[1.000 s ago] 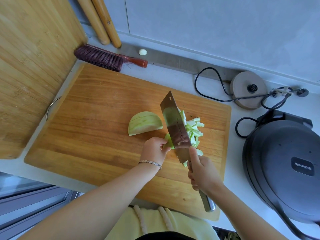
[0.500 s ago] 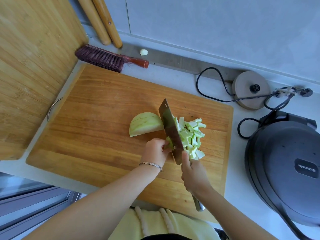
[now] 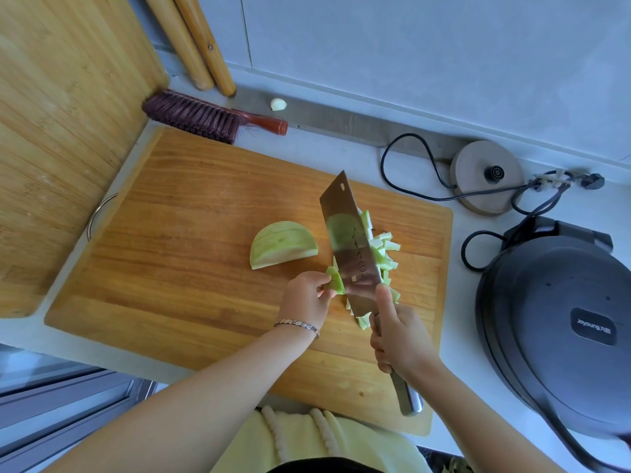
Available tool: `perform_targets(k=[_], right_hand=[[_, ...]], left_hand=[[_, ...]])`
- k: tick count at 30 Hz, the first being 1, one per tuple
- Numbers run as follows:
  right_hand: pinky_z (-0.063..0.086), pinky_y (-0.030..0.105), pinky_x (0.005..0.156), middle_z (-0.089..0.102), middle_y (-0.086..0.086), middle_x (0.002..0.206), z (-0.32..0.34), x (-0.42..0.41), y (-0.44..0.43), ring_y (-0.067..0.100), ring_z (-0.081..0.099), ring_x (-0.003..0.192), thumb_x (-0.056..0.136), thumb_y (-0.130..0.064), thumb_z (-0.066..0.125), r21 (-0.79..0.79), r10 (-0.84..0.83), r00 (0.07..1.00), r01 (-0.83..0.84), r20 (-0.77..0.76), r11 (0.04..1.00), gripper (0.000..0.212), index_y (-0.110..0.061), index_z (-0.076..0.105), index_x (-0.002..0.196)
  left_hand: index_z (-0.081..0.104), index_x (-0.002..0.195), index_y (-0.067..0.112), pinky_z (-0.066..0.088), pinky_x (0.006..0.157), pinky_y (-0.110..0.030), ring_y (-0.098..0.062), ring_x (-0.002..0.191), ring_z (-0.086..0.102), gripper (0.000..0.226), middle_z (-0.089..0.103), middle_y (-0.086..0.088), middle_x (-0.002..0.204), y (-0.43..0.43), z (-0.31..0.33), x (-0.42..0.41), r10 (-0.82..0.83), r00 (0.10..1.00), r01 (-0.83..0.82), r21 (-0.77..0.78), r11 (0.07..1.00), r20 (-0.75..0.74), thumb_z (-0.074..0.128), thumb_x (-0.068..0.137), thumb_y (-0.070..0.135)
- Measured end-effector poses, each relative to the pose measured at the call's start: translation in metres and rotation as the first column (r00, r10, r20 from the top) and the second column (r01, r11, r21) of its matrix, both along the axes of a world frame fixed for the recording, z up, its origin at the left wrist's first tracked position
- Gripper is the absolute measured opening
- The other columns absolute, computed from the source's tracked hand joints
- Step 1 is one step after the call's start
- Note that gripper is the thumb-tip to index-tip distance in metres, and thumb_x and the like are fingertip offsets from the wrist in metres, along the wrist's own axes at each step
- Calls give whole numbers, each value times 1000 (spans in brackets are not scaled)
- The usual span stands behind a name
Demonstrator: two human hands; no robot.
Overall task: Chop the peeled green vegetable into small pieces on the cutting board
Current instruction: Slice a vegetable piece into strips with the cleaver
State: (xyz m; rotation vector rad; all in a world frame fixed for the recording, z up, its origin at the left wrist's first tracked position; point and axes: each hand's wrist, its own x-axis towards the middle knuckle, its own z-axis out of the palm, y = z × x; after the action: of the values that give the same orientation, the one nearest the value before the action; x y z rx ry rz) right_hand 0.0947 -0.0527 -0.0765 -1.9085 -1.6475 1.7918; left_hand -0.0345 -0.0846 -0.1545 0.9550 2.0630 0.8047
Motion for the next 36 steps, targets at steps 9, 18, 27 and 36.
perform_targets(k=[9,18,27,36], right_hand=[[29,22,37,33,-9,38,-5,-4,-6,11,30,35,93,-56,29,-21,14,998,-13,58,1000,56,-14,35,57],[32,24,43,35,-8,36,-14,4,-13,8,33,32,94,-55,26,19,50,994,-52,100,998,58,-15,35,52],[26,23,41,30,-6,41,-38,-9,-10,11,27,36,94,-54,26,9,18,997,-19,81,1000,55,-17,30,54],[28,23,39,31,-6,39,-12,4,-2,12,28,35,96,-52,27,-17,-61,998,61,15,998,56,-13,35,57]], left_hand=[[72,93,10,53,82,-31,-19,89,63,13,68,-6,98,0,-1,3,-30,996,31,16,999,-82,62,85,12],[69,103,5,51,87,-27,-21,94,63,20,64,-9,109,2,-2,3,-21,997,22,13,1000,-75,62,84,11],[71,95,3,41,74,-12,-19,90,63,17,66,-9,104,1,-1,1,22,999,-21,25,999,-47,62,85,13],[72,83,0,54,77,-31,-23,82,65,14,69,-13,89,-4,-2,2,24,999,-22,40,999,-43,66,82,13]])
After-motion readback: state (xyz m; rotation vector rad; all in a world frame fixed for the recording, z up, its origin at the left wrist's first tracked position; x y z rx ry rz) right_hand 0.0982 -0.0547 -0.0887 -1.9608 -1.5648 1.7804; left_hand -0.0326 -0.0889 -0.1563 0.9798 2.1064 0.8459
